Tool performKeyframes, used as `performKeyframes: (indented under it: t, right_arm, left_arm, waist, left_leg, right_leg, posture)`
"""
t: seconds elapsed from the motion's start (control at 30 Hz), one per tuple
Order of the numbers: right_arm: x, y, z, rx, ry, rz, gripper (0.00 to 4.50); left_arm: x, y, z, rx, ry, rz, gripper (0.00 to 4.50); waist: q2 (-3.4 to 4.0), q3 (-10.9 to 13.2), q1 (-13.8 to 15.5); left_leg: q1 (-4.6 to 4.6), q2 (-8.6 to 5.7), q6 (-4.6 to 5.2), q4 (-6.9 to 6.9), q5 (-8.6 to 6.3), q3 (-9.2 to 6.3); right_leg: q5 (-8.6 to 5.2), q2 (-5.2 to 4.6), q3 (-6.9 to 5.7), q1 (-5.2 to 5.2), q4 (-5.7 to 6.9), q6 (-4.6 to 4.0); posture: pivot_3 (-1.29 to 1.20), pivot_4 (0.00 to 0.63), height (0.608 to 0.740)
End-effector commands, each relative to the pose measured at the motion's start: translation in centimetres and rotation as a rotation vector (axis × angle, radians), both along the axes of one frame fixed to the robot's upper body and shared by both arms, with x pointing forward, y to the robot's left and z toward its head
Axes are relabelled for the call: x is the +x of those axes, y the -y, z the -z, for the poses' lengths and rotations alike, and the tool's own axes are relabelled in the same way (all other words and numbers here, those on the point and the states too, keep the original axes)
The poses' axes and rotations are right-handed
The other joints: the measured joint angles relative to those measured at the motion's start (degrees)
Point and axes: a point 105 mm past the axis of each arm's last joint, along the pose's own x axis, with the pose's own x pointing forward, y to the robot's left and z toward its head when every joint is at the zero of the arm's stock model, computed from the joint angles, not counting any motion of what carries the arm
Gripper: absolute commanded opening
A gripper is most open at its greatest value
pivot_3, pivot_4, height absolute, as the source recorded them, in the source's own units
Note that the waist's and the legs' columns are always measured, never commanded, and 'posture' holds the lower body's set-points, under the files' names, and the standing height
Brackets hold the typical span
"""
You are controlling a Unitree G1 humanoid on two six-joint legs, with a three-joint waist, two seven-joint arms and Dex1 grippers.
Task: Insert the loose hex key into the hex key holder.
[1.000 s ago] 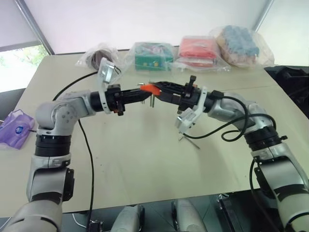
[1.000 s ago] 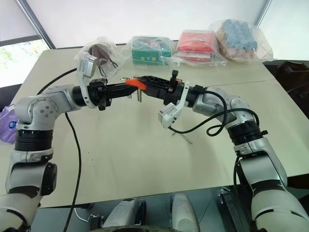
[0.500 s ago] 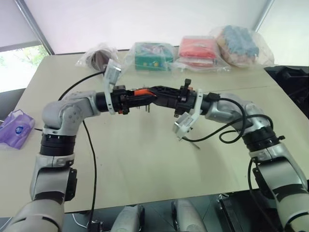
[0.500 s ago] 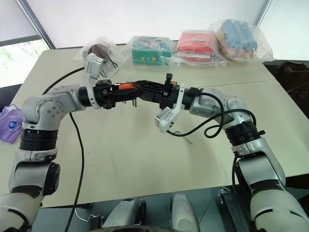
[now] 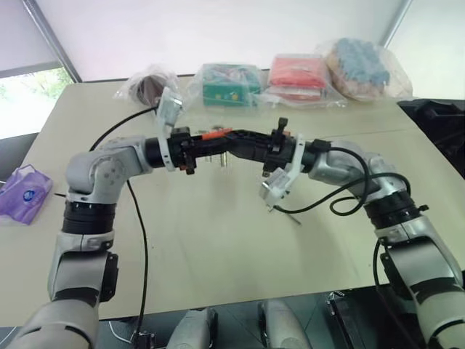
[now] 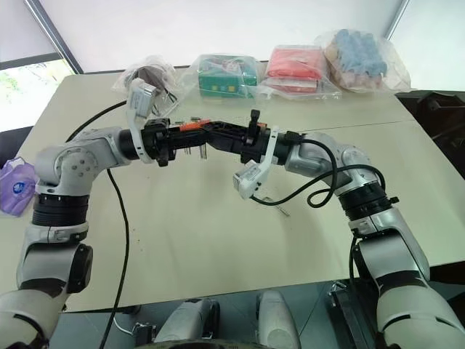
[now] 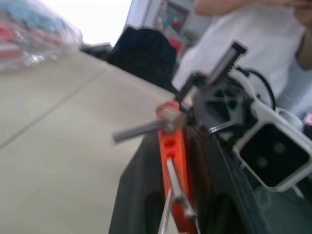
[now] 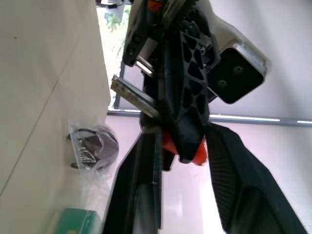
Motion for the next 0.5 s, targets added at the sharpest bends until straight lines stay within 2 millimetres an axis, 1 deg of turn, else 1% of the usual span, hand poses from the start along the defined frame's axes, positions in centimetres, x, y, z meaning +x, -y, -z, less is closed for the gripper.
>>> performKeyframes:
  t: [0.03, 0.37, 0.5]
  right_arm:
    - [-0.93, -0.42, -1.08, 0.011, 0.045, -0.043, 0.96]
    - [-0.82, -0.25, -1.01, 0.018, 0.027, -0.038, 0.96]
    - [-0.59, 0.12, -0.74, 0.044, -0.040, -0.020, 0.96]
  left_arm:
    - [0.05, -0.38, -1.19, -0.011, 0.042, -0.025, 0.14]
    - [-0.13, -0.34, -0.89, 0.005, 0.050, -0.024, 0.14]
    - [-0.02, -0.45, -0.91, 0.008, 0.056, -0.031, 0.14]
  waist:
    - [0.00, 0.0, 0.0]
    - [0.00, 0.0, 0.0]
    - [0.00, 0.0, 0.0]
  left_leg:
    - [0.00, 0.00, 0.00, 0.00, 0.00, 0.00]
    - [0.00, 0.00, 0.00, 0.01, 0.00, 0.00]
    - [0.00, -0.01, 0.00, 0.01, 0.00, 0.00]
  right_leg:
    - [0.00, 0.00, 0.00, 0.00, 0.00, 0.00]
    - [0.00, 0.00, 0.00, -0.02, 0.05, 0.00]
    - [0.00, -0.01, 0.00, -0.02, 0.06, 0.00]
  posture:
    - [0.00, 0.150, 0.740]
    - [0.00, 0.150, 0.740]
    - [0.00, 0.150, 0.740]
